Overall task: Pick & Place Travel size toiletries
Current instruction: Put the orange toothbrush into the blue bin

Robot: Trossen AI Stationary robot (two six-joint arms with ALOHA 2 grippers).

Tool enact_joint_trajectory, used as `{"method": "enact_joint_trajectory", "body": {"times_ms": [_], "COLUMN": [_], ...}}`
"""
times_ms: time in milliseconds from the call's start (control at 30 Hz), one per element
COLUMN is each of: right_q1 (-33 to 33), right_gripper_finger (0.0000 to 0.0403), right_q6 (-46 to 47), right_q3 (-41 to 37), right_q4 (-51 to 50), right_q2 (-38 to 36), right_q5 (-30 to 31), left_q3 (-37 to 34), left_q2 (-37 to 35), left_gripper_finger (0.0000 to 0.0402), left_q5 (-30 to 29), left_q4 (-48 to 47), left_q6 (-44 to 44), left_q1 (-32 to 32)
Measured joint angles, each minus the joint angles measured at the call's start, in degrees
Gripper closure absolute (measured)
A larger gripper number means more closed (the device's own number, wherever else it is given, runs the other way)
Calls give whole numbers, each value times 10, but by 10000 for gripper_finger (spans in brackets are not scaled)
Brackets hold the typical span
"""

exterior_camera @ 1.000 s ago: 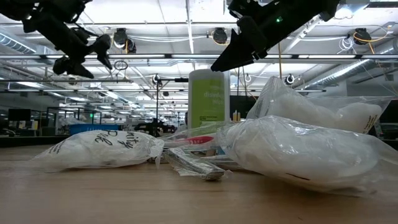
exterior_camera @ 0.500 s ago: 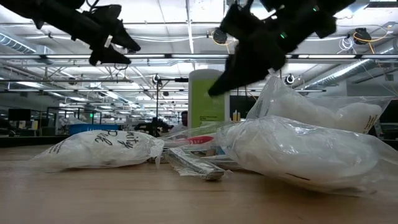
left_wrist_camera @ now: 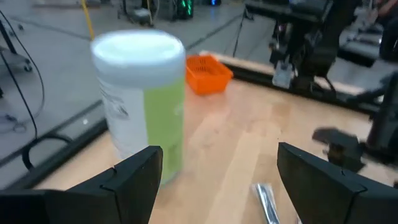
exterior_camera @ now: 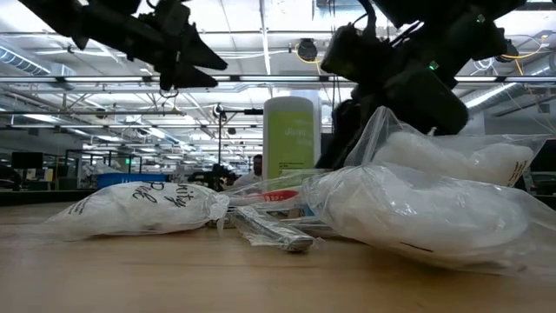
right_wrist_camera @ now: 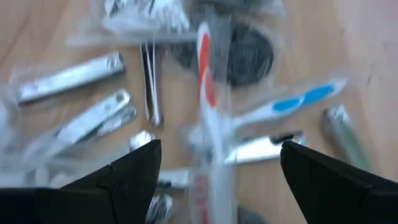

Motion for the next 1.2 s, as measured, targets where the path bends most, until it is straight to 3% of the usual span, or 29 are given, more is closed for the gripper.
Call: {"method": "enact_joint_trajectory", "body": {"times_ms": [167, 300, 433, 833, 1100, 1200], "right_q1": [0, 0, -1, -20, -28, -27], "right_gripper_finger": [98, 127, 175, 336, 342, 348], "right_q6": [22, 25, 26, 8, -12, -30], "right_q3": [0, 0, 0, 0, 0, 1], "right_q4": [-34, -37, -37, -37, -76, -118], "right_q2": [0, 0, 0, -1, -99, -162], "right_q5": [-1, -18, -50, -60, -58, -13], "left_q3": [0, 0, 0, 0, 0, 0], "left_q2": [47, 69, 76, 76, 76, 76], "left_gripper_finger": [101, 109, 112, 95, 109, 115], "left_q5": [0, 1, 0, 0, 37, 60], "left_q4": [9, 24, 33, 36, 58, 98], "left_q6": [-16, -16, -14, -14, -16, 15], "left_q1": [-12, -17, -16, -16, -16, -16]}}
